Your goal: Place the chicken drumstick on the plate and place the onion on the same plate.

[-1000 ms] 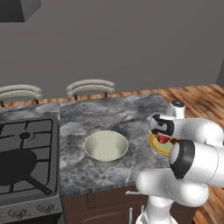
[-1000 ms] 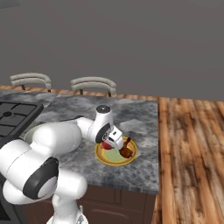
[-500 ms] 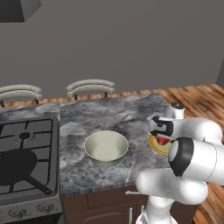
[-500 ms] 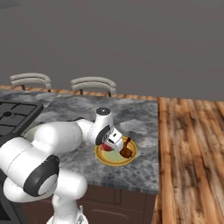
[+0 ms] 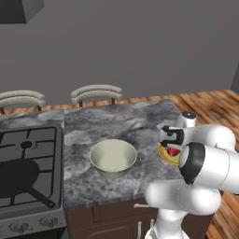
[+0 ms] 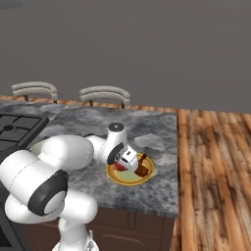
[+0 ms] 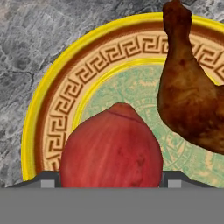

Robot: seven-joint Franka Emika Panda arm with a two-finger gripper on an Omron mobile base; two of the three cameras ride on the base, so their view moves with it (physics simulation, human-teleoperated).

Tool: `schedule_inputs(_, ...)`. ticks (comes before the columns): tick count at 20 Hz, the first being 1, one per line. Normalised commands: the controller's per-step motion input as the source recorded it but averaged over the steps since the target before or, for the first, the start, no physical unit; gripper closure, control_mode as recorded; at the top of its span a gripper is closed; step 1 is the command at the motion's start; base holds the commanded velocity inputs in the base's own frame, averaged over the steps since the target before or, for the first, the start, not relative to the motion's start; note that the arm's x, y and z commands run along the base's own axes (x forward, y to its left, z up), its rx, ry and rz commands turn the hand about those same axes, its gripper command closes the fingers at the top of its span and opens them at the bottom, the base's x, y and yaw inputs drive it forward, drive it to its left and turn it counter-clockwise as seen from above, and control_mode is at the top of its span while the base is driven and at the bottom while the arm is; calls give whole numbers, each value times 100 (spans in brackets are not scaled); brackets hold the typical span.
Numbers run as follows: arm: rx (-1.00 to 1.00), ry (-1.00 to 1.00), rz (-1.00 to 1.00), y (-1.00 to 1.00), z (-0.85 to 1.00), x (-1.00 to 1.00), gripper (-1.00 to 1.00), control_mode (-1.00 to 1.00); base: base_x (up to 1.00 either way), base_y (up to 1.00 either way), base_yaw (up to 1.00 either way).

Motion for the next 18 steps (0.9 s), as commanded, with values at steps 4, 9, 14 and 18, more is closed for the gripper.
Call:
schedule_inputs(4,0,0,0,0,-1,0,-100,-100,0,0,0)
schedule_inputs(9,0,0,0,0,3,0,-100,-100,0,0,0)
schedule_inputs(14,0,0,0,0,27,0,-100,-100,0,0,0)
schedule_inputs(18,0,0,0,0,48,-9,-100,-100,0,0,0)
